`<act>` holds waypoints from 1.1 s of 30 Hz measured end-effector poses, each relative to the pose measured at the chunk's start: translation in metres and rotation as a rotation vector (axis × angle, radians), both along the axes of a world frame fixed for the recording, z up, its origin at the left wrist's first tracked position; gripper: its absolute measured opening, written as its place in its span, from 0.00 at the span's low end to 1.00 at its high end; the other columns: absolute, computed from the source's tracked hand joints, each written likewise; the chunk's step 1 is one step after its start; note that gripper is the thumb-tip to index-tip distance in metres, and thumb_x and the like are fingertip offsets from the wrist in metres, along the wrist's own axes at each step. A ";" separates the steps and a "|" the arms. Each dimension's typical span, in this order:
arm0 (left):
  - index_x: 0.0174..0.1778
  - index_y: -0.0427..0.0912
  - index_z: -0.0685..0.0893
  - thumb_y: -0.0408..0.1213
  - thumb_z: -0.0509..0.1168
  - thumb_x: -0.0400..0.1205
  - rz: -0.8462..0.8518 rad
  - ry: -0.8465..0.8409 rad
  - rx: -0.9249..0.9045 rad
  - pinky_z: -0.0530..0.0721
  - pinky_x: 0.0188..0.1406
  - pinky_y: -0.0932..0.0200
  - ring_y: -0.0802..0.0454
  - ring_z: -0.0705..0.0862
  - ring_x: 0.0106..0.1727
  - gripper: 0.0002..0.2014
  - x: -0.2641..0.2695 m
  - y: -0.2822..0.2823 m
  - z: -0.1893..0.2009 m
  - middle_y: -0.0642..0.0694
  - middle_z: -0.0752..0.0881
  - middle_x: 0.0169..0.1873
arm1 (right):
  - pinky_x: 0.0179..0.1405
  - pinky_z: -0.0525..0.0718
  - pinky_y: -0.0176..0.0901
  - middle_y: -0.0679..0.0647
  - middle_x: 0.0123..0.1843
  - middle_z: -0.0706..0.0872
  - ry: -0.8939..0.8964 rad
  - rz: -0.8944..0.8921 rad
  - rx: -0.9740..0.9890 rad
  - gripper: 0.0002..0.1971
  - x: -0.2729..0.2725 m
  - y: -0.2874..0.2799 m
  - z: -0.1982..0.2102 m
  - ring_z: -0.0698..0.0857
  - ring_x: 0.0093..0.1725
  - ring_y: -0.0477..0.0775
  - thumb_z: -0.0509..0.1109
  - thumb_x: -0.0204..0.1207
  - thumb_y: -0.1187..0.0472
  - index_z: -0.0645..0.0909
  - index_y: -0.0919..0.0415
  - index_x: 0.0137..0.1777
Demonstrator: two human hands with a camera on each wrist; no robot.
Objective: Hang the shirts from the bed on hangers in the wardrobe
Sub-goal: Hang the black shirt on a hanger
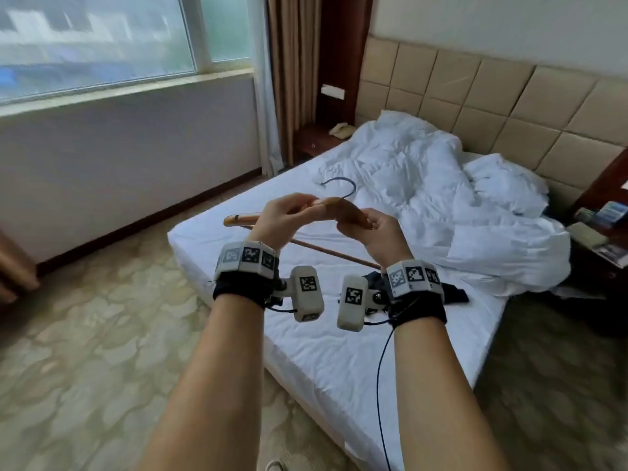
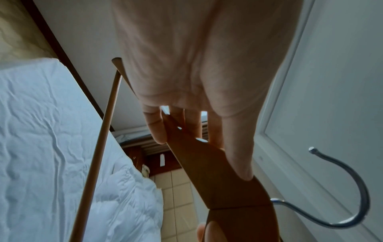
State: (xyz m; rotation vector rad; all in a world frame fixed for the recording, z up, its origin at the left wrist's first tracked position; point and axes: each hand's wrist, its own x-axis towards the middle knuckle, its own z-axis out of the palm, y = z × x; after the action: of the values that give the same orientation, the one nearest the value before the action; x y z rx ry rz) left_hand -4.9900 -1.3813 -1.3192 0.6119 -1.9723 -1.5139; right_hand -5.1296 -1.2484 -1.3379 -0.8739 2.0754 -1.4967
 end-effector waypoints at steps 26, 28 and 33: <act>0.65 0.42 0.84 0.44 0.68 0.84 -0.503 -0.627 0.031 0.81 0.50 0.54 0.48 0.81 0.56 0.15 -0.348 -0.095 -0.151 0.45 0.85 0.56 | 0.60 0.85 0.51 0.52 0.49 0.92 -0.168 -0.374 0.381 0.10 -0.282 -0.028 -0.148 0.88 0.52 0.55 0.79 0.70 0.60 0.89 0.52 0.51; 0.63 0.45 0.83 0.45 0.67 0.85 -0.508 -0.722 0.113 0.82 0.54 0.51 0.47 0.82 0.57 0.13 -0.363 -0.102 -0.167 0.45 0.85 0.56 | 0.56 0.85 0.48 0.54 0.48 0.91 -0.218 -0.429 0.405 0.08 -0.297 -0.025 -0.167 0.88 0.50 0.56 0.78 0.70 0.60 0.87 0.51 0.48; 0.61 0.43 0.84 0.45 0.66 0.85 -0.457 -0.841 0.204 0.82 0.57 0.50 0.49 0.83 0.55 0.12 -0.398 -0.112 -0.215 0.45 0.86 0.55 | 0.49 0.83 0.45 0.52 0.42 0.88 -0.291 -0.542 0.448 0.08 -0.326 -0.020 -0.215 0.87 0.47 0.59 0.77 0.72 0.58 0.80 0.48 0.39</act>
State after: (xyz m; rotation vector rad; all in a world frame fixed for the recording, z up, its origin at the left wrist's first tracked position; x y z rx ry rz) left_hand -5.3878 -1.4929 -1.5344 1.0671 -2.7388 -1.9509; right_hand -5.4559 -1.2680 -1.5531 0.0810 2.3786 -1.2089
